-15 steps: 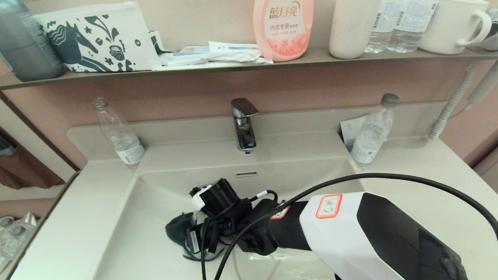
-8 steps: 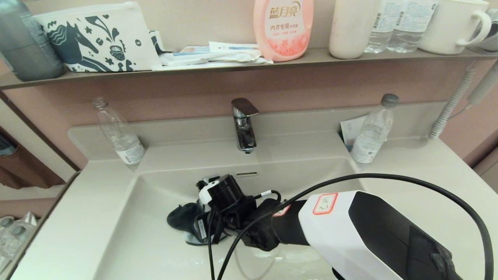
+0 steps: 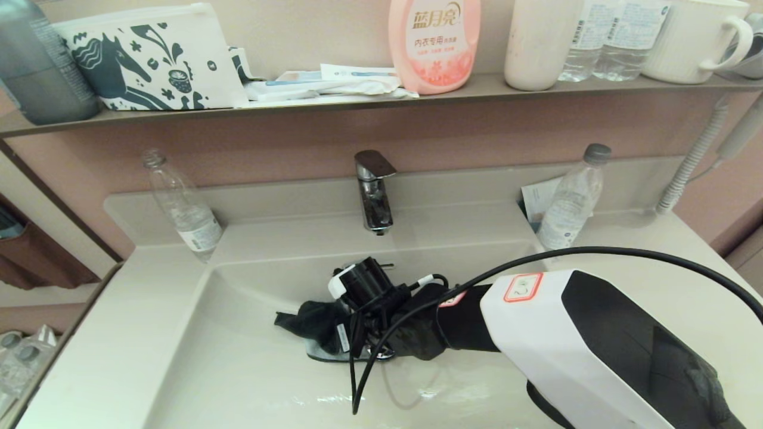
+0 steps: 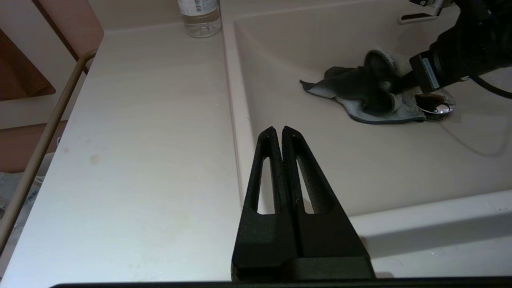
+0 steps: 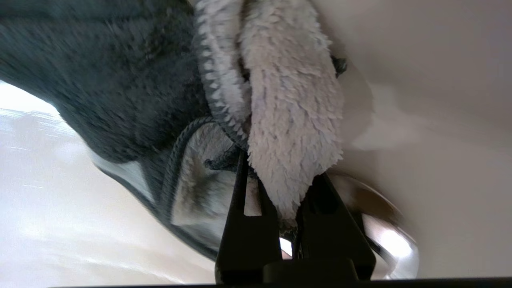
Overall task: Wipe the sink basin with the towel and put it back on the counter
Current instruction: Wipe the sink
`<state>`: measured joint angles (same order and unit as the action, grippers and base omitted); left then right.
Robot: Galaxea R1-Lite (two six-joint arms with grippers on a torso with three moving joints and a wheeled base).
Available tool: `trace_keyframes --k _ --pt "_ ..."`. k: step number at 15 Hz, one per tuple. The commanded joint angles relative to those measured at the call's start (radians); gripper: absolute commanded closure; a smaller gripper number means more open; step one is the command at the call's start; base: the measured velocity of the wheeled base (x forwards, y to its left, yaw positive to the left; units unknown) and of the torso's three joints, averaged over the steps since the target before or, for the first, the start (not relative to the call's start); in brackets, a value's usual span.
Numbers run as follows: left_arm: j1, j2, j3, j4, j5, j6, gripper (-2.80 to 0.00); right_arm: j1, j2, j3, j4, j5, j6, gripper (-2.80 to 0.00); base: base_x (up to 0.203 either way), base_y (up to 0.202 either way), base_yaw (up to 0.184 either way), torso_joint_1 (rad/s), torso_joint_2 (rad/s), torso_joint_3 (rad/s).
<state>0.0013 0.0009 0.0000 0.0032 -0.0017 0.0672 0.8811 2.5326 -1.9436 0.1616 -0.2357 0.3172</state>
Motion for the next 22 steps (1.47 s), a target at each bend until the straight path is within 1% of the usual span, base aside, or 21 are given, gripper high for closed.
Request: trace_keyframes --k 1,2,3,5,9,10,11,14,15,16,18,20,22 --pt "0.000 0.001 0.000 0.000 0.000 0.000 0.00 -0.016 -0.026 0.004 0.068 -0.070 0.007 0.00 0.000 0.000 0.000 0.000 0.00 0.000" --pt "0.000 0.001 0.000 0.000 0.000 0.000 0.00 -0.023 -0.034 0.012 0.084 -0.108 0.021 0.00 0.000 0.000 0.000 0.000 0.00 0.000" --pt "0.000 0.001 0.000 0.000 0.000 0.000 0.00 -0.032 -0.059 0.055 0.094 -0.139 0.034 0.00 0.000 0.000 0.000 0.000 0.00 0.000" --pt "0.000 0.001 0.000 0.000 0.000 0.000 0.00 -0.054 -0.124 0.170 0.106 -0.171 0.041 0.00 0.000 0.000 0.000 0.000 0.00 0.000" --pt "0.000 0.001 0.000 0.000 0.000 0.000 0.00 -0.149 -0.237 0.398 0.118 -0.242 0.037 0.00 0.000 0.000 0.000 0.000 0.00 0.000" --pt "0.000 0.001 0.000 0.000 0.000 0.000 0.00 -0.169 -0.267 0.455 0.140 -0.254 0.031 0.00 0.000 0.000 0.000 0.000 0.00 0.000" --pt "0.000 0.001 0.000 0.000 0.000 0.000 0.00 -0.184 -0.303 0.494 0.192 -0.261 0.028 0.00 0.000 0.000 0.000 0.000 0.00 0.000" --pt "0.000 0.001 0.000 0.000 0.000 0.000 0.00 -0.195 -0.346 0.523 0.437 -0.262 0.031 0.00 0.000 0.000 0.000 0.000 0.00 0.000" --pt "0.000 0.001 0.000 0.000 0.000 0.000 0.00 -0.188 -0.349 0.522 0.512 -0.260 0.032 0.00 0.000 0.000 0.000 0.000 0.00 0.000" --pt "0.000 0.001 0.000 0.000 0.000 0.000 0.00 -0.164 -0.345 0.521 0.559 -0.257 0.033 0.00 0.000 0.000 0.000 0.000 0.00 0.000" --pt "0.000 0.001 0.000 0.000 0.000 0.000 0.00 -0.132 -0.302 0.517 0.564 -0.249 0.048 0.00 0.000 0.000 0.000 0.000 0.00 0.000" --pt "0.000 0.001 0.000 0.000 0.000 0.000 0.00 -0.094 -0.240 0.494 0.533 -0.229 0.082 0.00 0.000 0.000 0.000 0.000 0.00 0.000" --pt "0.000 0.001 0.000 0.000 0.000 0.000 0.00 -0.064 -0.194 0.444 0.452 -0.168 0.090 0.00 0.000 0.000 0.000 0.000 0.00 0.000"
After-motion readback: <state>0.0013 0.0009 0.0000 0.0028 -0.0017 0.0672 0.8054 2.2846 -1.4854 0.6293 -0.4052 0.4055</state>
